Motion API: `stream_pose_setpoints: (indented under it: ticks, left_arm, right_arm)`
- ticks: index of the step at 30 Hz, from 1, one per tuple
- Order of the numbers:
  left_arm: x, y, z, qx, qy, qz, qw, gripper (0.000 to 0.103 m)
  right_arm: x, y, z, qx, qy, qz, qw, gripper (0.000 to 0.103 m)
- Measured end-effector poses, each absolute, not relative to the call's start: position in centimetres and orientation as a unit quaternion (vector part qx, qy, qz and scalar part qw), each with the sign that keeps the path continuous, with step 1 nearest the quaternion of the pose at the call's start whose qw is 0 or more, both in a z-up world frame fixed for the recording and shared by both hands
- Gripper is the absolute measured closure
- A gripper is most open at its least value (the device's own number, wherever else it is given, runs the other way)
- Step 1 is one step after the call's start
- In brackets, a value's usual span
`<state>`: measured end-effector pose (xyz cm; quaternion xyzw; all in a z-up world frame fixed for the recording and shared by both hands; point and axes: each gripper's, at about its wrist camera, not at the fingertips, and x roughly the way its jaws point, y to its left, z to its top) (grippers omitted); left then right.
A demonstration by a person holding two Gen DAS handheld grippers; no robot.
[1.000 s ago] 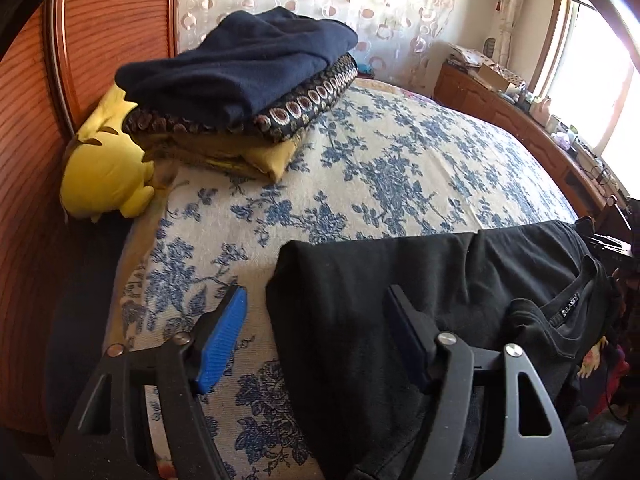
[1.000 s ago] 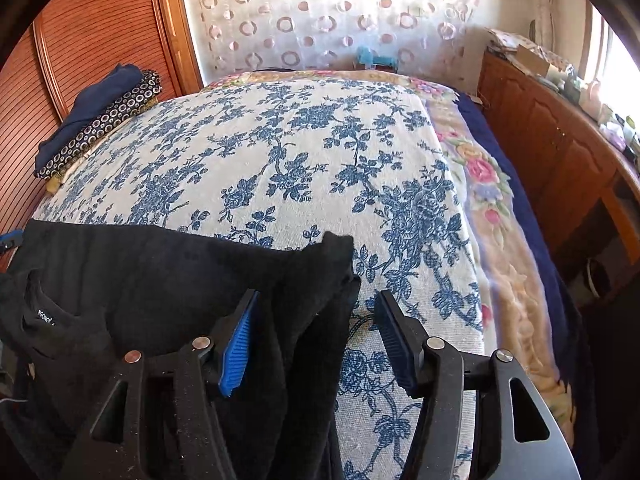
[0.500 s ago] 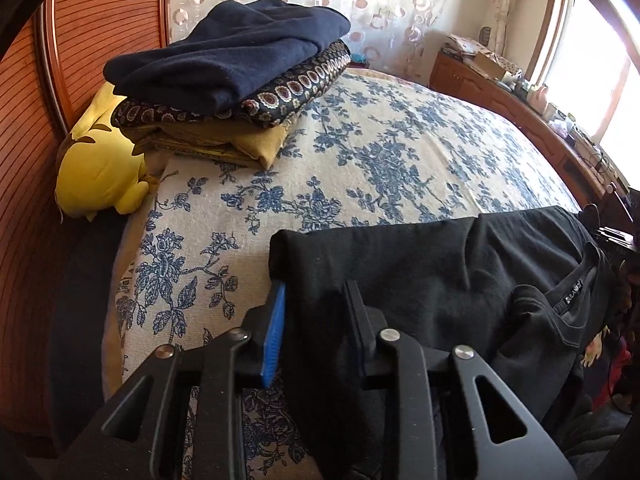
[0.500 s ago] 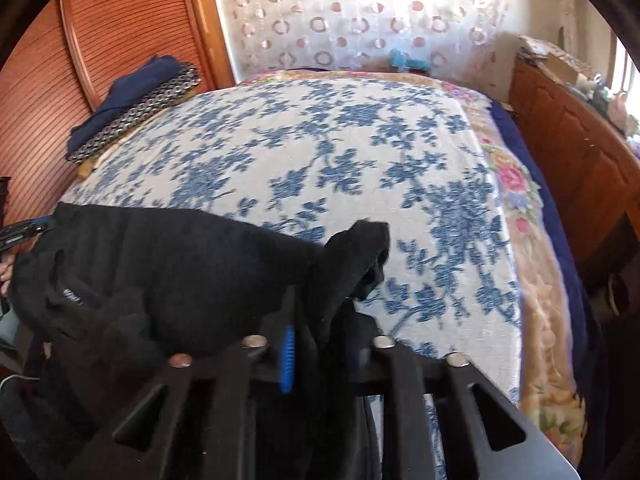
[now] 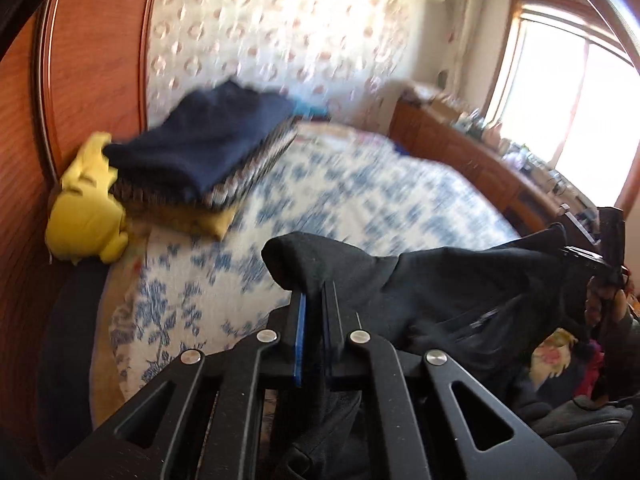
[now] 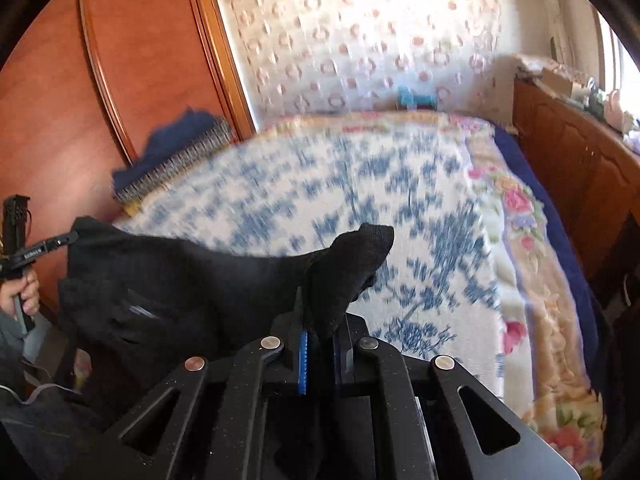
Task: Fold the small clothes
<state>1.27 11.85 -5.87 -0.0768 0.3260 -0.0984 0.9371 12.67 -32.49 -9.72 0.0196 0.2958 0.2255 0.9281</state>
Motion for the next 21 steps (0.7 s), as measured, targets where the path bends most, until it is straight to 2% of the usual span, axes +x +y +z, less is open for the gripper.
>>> stream_pose_setpoints:
  ticks: [9, 13, 16, 18, 19, 21]
  left_arm:
    - [-0.8, 12.0, 4.5, -0.083, 0.217, -0.139, 0.963, 0.096]
    - [6.0, 12.1, 9.5, -0.051, 0.202, -0.111, 0.972, 0.096]
    - [12.7, 11.5, 9.4, -0.011, 0.212, -0.07, 0.975, 0.096]
    - [16.5, 11.4, 7.5, -0.002, 0.233, -0.057, 0.971, 0.089]
    - [18.6, 11.5, 5.7, -0.007, 0.258, -0.052, 0.965, 0.085]
    - [20.3, 11.6, 3.0, -0.014, 0.287, -0.054, 0.956, 0.08]
  right_arm:
    - [5.7, -34.3, 1.7, 0.011, 0.178, 0.267, 0.947, 0.095]
    - [8.3, -34.5, 9.0, -0.043, 0.133, 0.224, 0.965, 0.095]
    - [14.9, -34.1, 11.7, -0.059, 0.157, 0.176, 0.97, 0.095]
    - [20.4, -33.5, 10.8, -0.071, 0.203, 0.155, 0.964, 0.082]
    - [23.2, -33.2, 9.5, -0.08, 0.235, 0.131, 0.96, 0.067]
    - [27.3, -33.3, 6.4, -0.087, 0.278, 0.074, 0.954, 0.063]
